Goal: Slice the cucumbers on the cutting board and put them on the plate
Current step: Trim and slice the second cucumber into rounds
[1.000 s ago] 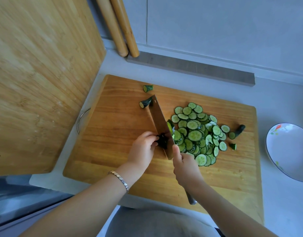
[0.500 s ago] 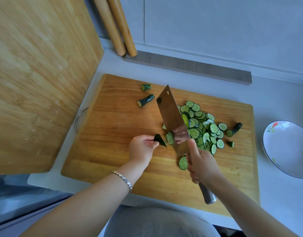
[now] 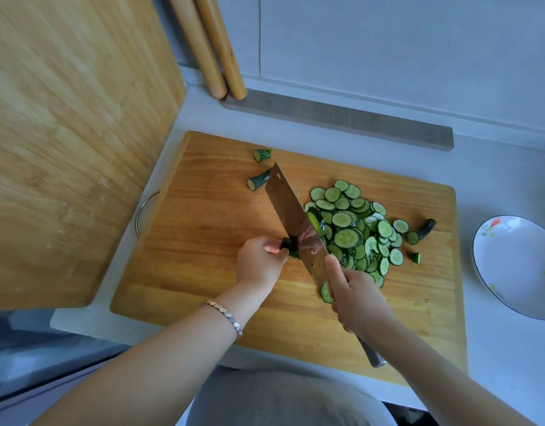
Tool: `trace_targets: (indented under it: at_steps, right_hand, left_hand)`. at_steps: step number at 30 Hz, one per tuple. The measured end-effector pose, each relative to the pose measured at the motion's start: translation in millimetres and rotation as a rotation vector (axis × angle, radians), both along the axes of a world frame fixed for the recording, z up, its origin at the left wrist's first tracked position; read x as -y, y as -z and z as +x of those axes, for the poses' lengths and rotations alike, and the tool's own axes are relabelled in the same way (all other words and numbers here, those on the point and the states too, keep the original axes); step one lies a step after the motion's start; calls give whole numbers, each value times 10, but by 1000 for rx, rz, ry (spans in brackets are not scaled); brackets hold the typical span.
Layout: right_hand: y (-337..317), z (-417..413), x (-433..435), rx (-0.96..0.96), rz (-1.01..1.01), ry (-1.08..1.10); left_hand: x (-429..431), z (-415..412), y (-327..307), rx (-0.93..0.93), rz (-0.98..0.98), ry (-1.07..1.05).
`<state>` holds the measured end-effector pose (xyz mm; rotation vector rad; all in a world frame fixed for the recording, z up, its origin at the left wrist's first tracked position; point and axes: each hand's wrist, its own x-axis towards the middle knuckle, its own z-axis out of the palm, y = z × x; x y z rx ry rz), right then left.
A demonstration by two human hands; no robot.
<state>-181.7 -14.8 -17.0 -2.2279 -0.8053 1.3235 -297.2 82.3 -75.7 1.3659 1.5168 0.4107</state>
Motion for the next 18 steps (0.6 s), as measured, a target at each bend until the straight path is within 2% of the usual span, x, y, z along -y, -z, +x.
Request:
trace_targets:
  at_steps: [4,9,18]
  right_hand:
    - [-19,1,-35,44,-16,-38]
    - [-36,20,-74,60,-43,-61]
    - [-19,-2,-119,127,-91,-106]
  left_hand:
    - [-18,23,-5,43,-59,-39]
    - [-62,94,-110,252,-394,-267]
    - [-95,120,-98,258,-408,-329]
